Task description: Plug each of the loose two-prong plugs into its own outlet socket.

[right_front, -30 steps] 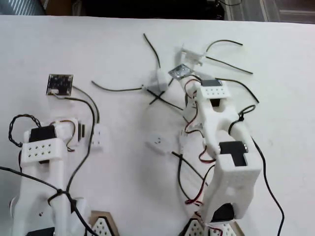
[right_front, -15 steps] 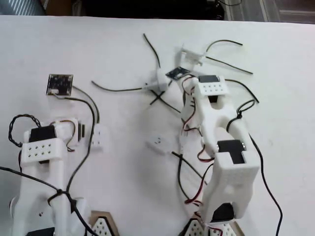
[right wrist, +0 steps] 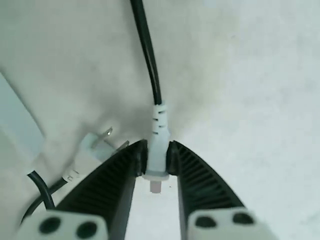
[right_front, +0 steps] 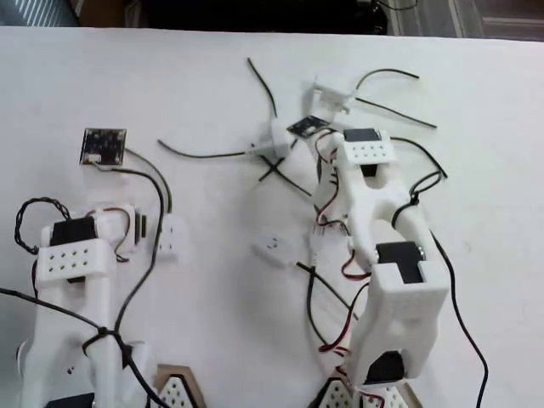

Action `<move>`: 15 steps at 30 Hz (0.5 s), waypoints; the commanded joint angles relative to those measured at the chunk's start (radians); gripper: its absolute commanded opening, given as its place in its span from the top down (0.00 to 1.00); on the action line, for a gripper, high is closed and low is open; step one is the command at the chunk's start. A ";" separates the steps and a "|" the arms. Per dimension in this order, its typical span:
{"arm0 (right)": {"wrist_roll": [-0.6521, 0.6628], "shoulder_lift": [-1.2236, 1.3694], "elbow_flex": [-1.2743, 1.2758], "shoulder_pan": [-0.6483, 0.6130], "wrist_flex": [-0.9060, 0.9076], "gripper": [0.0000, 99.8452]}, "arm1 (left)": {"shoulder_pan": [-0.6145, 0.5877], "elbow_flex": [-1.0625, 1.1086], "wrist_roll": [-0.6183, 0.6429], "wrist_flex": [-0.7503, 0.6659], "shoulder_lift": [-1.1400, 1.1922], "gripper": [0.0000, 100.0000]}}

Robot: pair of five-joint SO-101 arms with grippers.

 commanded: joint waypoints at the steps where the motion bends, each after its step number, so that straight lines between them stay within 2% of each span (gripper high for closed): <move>1: 0.008 0.007 -0.034 -0.001 -0.005 0.98 | -0.012 0.000 0.002 -0.021 -0.025 0.86; 7: 0.008 -0.071 -0.034 -0.002 0.059 0.98 | -0.010 0.000 0.002 -0.021 -0.025 0.86; 15: -0.006 -0.483 -0.025 -0.016 0.216 0.98 | 0.013 -0.077 0.011 0.000 -0.035 0.86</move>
